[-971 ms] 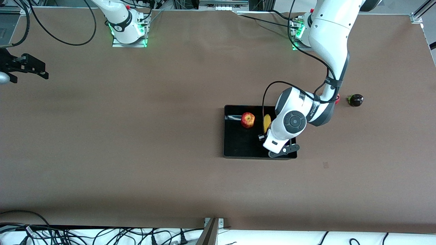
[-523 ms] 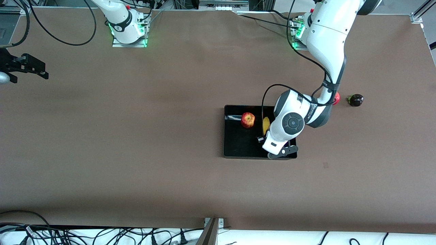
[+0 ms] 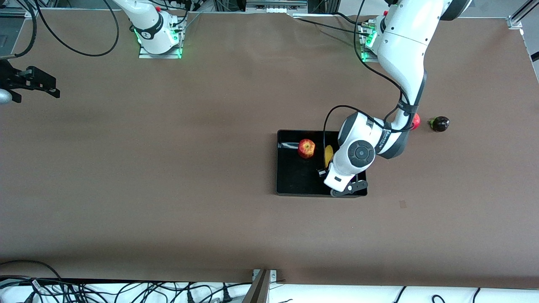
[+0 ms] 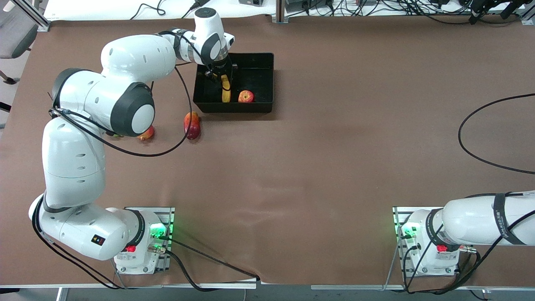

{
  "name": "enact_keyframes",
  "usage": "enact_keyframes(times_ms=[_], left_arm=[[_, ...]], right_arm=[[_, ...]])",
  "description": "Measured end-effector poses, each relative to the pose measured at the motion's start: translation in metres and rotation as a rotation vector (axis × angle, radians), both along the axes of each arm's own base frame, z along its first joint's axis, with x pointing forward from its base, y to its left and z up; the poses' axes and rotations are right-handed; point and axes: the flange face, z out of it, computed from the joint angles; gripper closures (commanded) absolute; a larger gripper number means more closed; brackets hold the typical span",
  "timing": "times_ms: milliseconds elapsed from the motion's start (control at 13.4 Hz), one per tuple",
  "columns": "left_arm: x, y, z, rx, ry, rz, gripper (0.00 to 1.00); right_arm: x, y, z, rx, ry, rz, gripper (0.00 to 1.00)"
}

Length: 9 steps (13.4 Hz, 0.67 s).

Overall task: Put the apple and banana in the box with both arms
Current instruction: 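Lower the banana into the box and open the left gripper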

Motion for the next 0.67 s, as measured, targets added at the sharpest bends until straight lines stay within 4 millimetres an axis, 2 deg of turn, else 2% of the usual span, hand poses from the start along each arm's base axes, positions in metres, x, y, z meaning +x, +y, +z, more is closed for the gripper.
enact_keyframes(times_ms=[75,149,224,374,598,672], left_arm=[[-0.0001,0.0001,-0.0007,0.001,0.001,-0.001,0.47],[-0.0002,0.0002,-0.0015,0.002,0.002,-0.001,0.42],[-0.0004,0.0002,-0.0023,0.002,0.002,-0.001,0.31],[-0.0004,0.0002,-0.0033,0.002,0.002,-0.001,0.24],[0.0007,-0.0002,-0.0018,0.001,-0.002,-0.001,0.04],[0.0018,-0.0008,-0.0001,-0.001,-0.005,-0.001,0.00]], right_arm=[[0.0000,0.0000,0.0000,0.000,0.000,0.000,0.00],[0.0000,0.0000,0.0000,0.000,0.000,0.000,0.00],[0.0000,0.0000,0.0000,0.000,0.000,0.000,0.00],[0.0000,0.0000,0.0000,0.000,0.000,0.000,0.00],[0.0000,-0.0001,0.0000,0.000,0.000,0.000,0.00],[0.0000,-0.0001,0.0000,0.000,0.000,0.000,0.00]])
